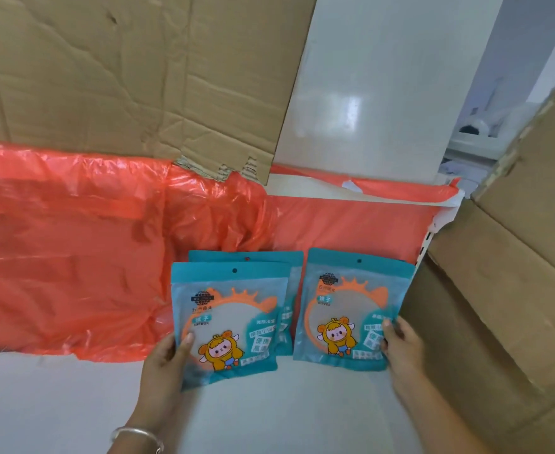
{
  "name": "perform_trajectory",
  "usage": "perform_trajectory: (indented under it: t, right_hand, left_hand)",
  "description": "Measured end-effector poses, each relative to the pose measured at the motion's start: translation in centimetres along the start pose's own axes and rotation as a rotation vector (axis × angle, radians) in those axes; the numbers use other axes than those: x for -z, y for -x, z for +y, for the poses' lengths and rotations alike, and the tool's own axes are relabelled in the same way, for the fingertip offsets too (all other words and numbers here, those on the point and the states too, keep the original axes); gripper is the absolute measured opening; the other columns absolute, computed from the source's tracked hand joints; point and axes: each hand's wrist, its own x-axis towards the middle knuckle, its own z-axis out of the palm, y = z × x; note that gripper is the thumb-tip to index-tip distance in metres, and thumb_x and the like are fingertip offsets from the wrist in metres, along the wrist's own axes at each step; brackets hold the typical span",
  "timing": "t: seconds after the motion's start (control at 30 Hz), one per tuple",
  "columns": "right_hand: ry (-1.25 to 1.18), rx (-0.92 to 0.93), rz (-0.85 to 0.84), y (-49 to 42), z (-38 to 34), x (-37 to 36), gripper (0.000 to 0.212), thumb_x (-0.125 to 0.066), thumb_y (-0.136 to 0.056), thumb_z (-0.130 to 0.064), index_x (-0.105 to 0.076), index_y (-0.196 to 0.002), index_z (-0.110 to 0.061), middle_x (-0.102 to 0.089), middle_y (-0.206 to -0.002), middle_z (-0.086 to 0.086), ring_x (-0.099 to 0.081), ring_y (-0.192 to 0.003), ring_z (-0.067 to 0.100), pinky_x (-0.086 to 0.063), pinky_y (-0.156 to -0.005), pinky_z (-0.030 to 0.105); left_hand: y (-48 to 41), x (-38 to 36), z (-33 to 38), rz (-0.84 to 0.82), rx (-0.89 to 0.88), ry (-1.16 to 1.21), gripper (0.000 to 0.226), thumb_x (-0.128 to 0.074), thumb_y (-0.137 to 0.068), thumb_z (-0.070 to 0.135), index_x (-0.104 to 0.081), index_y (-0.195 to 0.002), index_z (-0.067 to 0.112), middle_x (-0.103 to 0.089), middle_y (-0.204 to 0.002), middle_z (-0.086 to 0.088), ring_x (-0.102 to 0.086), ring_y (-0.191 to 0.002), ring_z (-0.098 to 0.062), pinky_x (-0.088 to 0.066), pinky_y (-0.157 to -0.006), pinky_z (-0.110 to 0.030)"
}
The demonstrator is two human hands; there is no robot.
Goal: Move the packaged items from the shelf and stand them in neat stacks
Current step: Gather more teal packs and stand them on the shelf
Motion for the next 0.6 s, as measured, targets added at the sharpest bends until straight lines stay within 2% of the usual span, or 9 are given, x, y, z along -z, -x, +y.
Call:
perform_trajectory:
  t: [0.07,0.13,0.2,0.27,0.37,0.47,0.53,0.6]
  right_hand:
    - [0.001,0.007,-0.015,-0.5,0.1,0.0,0.041,-0.054,-0.094,-0.012,-0.048,-0.135,-0.009,-0.062,-0.089,-0.002,-0.06,-0.067,0.015,-0.048,-0.056,0.028]
    - [0.005,0.023,-0.027,-0.9,0.2,0.0,0.039,-0.055,-0.094,-0.012,-0.05,-0.132,-0.008,-0.063,-0.098,0.002,-0.061,-0.073,0.014,-0.048,-0.058,0.028]
    - [0.022,0.039,-0.037,-1.1,0.3,0.2,0.039,-0.056,-0.093,-0.014,-0.05,-0.131,-0.009,-0.061,-0.113,0.006,-0.061,-0.078,0.013,-0.048,-0.06,0.027]
    - [0.029,0.045,-0.034,-1.4,0.7,0.2,0.039,-0.056,-0.093,-0.015,-0.049,-0.131,-0.011,-0.058,-0.122,0.007,-0.061,-0.082,0.013,-0.049,-0.061,0.027]
    - [0.062,0.046,-0.019,-1.1,1.0,0.1,0.04,-0.056,-0.093,-0.012,-0.049,-0.133,-0.016,-0.054,-0.131,0.008,-0.063,-0.092,0.021,-0.051,-0.065,0.03]
    - [0.152,0.098,0.036,-0.3,0.7,0.0,0.046,-0.058,-0.092,-0.011,-0.046,-0.136,-0.019,-0.042,-0.139,0.008,-0.058,-0.095,0.019,-0.052,-0.068,0.031]
    - [0.193,0.176,0.124,1.0,0.2,-0.4,0.041,-0.057,-0.092,-0.009,-0.048,-0.132,-0.013,-0.037,-0.137,0.006,-0.054,-0.092,0.016,-0.05,-0.07,0.031]
    - [0.208,0.274,0.061,2.9,0.3,-1.4,0.023,-0.053,-0.093,-0.006,-0.057,-0.115,-0.012,-0.044,-0.124,0.007,-0.056,-0.096,0.021,-0.05,-0.07,0.028]
  left_hand:
    - [0.0,-0.4,0.0,0.023,-0.011,-0.012,0.013,-0.053,-0.093,0.018,-0.066,-0.096,0.019,-0.074,-0.085,0.001,-0.069,-0.078,-0.016,-0.057,-0.053,-0.022]
    - [-0.3,-0.8,-0.3,0.047,-0.007,-0.029,0.011,-0.053,-0.094,0.018,-0.064,-0.093,0.017,-0.07,-0.083,0.003,-0.067,-0.077,-0.018,-0.054,-0.051,-0.02]
    - [-0.8,-1.0,-0.7,0.071,-0.017,-0.067,0.012,-0.053,-0.094,0.019,-0.061,-0.09,0.012,-0.067,-0.081,-0.001,-0.064,-0.079,-0.026,-0.052,-0.058,-0.025]
    - [-1.3,-1.3,-1.2,0.092,-0.013,-0.088,0.017,-0.052,-0.094,0.022,-0.061,-0.095,0.008,-0.068,-0.087,-0.005,-0.064,-0.085,-0.029,-0.051,-0.067,-0.031]
    - [-1.3,-1.9,-1.5,0.102,-0.014,-0.074,0.022,-0.049,-0.096,0.021,-0.063,-0.101,0.005,-0.069,-0.09,-0.005,-0.064,-0.086,-0.026,-0.049,-0.069,-0.029]
    - [-1.1,-2.7,-1.3,0.116,-0.006,-0.04,0.026,-0.047,-0.097,0.021,-0.063,-0.108,0.003,-0.068,-0.094,-0.009,-0.063,-0.082,-0.023,-0.049,-0.067,-0.026]
    - [-1.1,-3.0,-1.3,0.126,0.013,-0.001,0.027,-0.047,-0.098,0.022,-0.062,-0.112,0.006,-0.069,-0.099,-0.011,-0.064,-0.081,-0.02,-0.051,-0.067,-0.026]
    - [-1.1,-3.2,-1.3,0.13,0.012,0.024,0.027,-0.047,-0.097,0.022,-0.062,-0.113,0.007,-0.069,-0.101,-0.011,-0.064,-0.082,-0.018,-0.051,-0.066,-0.026]
